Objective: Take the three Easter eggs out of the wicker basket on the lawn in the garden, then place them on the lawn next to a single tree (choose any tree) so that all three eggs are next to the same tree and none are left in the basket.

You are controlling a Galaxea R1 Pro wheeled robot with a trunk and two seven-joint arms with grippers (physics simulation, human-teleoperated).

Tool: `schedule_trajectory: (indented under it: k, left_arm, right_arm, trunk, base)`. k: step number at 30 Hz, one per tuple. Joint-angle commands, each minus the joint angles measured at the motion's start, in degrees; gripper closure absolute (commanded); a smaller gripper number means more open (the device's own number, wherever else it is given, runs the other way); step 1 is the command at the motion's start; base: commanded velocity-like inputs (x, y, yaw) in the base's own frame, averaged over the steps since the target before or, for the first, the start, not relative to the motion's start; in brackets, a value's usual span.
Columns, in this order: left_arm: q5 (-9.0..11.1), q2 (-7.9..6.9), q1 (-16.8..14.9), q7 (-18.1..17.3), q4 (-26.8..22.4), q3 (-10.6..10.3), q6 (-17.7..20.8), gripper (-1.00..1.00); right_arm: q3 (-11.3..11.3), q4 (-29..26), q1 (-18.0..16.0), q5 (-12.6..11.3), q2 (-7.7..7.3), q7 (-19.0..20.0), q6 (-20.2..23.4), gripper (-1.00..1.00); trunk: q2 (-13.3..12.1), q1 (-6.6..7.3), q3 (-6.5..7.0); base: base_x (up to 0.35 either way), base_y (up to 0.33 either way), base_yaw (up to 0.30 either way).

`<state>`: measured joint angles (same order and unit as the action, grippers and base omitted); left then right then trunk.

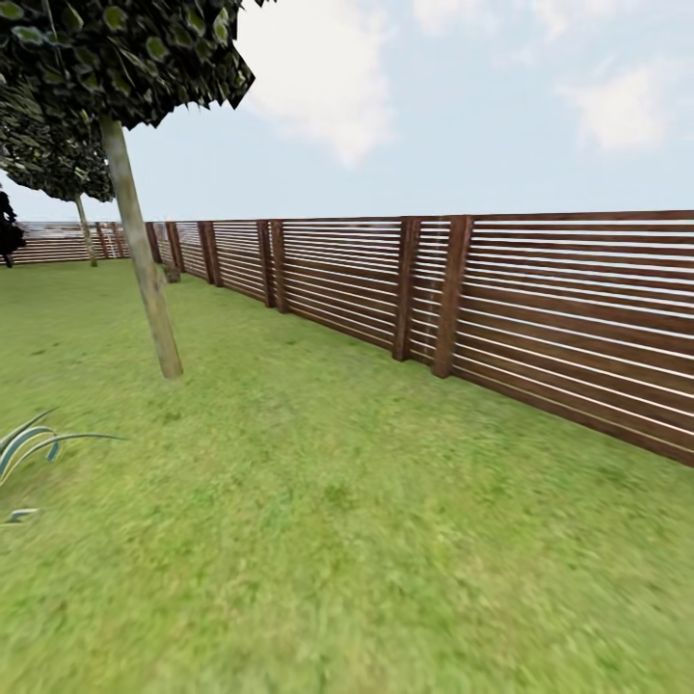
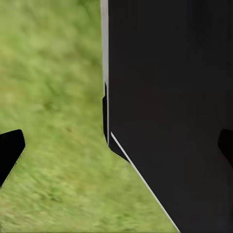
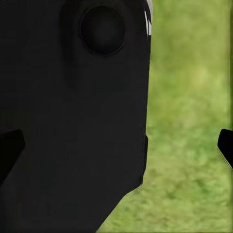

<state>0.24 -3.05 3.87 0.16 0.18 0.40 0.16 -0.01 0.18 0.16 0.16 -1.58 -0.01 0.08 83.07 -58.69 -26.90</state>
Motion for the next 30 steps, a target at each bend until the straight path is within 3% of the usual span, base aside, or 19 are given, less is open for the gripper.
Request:
schedule_trajectory:
  k: [1,30]
  left_arm:
    - [0.0,-0.01,0.0,0.0,0.0,0.0,0.0,-1.00]
    - [0.0,0.03,0.0,0.0,0.0,0.0,0.0,-1.00]
  right_arm:
    - [0.0,0.0,0.0,0.0,0.00,0.0,0.0,-1.00]
    - [0.0,0.0,0.0,0.0,0.00,0.0,0.0,-1.00]
  trunk:
    - [0.0,-0.04,-0.03]
    - [0.0,-0.04,-0.03]
  base:
    - [0.348,0.000,-0.002]
    - [0.348,0.000,0.000]
